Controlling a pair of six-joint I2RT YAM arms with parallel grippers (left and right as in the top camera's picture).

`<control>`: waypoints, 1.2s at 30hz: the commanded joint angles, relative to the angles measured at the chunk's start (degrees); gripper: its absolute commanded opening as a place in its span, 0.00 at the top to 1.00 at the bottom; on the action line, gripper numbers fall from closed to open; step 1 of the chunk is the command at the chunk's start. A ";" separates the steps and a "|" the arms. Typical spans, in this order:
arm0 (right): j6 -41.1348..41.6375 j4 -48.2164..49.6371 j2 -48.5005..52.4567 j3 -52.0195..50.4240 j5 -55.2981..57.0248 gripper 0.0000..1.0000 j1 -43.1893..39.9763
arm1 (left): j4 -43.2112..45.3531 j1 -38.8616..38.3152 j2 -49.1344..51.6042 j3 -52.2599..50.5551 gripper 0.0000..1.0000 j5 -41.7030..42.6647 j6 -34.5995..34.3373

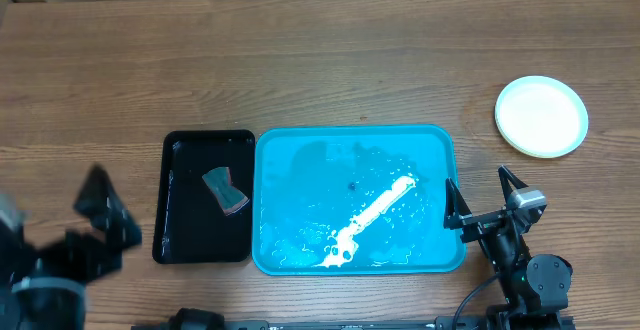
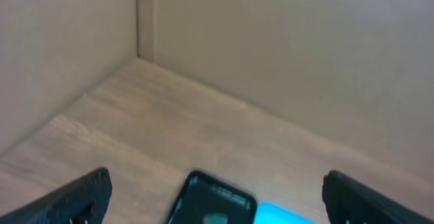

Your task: Clean dirty plates on tray and stack at the side

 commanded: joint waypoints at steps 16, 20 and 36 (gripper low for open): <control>0.00 0.31 -0.52 -0.61 0.63 0.00 0.33 | 68.72 9.79 -29.18 -67.78 0.00 23.98 2.16; 0.00 0.31 -0.52 -0.61 0.63 0.00 0.33 | 75.25 11.06 -37.66 -78.73 0.00 24.74 2.16; 0.00 0.31 -0.52 -0.61 0.63 0.00 0.33 | 83.19 12.00 -46.73 -96.10 0.00 24.72 1.27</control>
